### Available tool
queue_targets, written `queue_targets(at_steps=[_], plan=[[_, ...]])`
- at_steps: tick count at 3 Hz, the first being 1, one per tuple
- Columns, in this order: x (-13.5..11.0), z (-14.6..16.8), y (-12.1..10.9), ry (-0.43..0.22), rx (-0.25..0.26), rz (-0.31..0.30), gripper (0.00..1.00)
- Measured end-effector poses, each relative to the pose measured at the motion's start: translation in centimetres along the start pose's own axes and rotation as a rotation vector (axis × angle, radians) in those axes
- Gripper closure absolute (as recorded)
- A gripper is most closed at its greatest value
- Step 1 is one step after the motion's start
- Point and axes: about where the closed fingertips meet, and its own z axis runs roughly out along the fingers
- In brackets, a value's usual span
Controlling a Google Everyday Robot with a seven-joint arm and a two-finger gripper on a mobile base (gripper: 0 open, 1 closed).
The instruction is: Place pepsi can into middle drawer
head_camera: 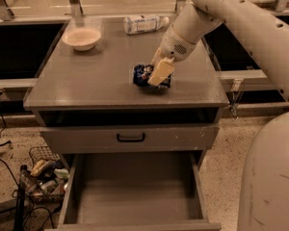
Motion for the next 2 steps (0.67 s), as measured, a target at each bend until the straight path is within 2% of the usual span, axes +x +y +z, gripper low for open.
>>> queue_targets(at_steps=[1,2], plan=[[-0.3,-2.1,1.0,-0.004,0.034,-0.015,1.00],[-0.6,-5.8,3.8,-0.028,0.121,-0.039,1.00]])
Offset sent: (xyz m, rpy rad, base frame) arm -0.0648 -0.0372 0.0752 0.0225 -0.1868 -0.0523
